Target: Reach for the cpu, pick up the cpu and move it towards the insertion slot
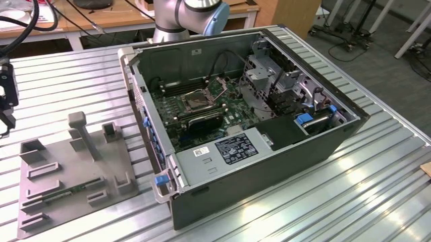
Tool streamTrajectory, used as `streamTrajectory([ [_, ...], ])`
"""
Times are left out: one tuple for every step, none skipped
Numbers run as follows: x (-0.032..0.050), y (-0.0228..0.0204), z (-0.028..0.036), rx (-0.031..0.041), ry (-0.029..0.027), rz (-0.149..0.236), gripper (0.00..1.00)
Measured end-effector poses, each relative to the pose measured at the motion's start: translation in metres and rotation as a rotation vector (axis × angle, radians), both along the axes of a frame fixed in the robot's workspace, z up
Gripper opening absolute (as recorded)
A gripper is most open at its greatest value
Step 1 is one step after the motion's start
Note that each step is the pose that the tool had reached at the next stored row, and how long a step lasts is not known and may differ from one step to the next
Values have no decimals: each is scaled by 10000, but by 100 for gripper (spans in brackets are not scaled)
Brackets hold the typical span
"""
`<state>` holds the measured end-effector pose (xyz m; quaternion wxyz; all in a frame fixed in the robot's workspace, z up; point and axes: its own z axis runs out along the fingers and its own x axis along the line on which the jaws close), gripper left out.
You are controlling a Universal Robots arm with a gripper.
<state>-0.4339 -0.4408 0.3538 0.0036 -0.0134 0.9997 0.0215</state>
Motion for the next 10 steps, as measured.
streamTrajectory([
  [6, -1, -1, 2, -2, 0, 54],
  [13, -1, -1, 2, -1, 0, 54],
  [20, -1, -2, 3, -2, 0, 54],
  [29, 0, -1, 2, -1, 0, 54],
  [39, 0, -1, 3, -1, 0, 54],
  [49, 0, -1, 3, -1, 0, 54],
  [59, 0, -2, 3, -1, 0, 54],
  [71, 0, -2, 3, -3, 0, 54],
  [83, 0, -2, 3, -2, -1, 54],
  [95, 0, -2, 3, -2, 0, 54],
])
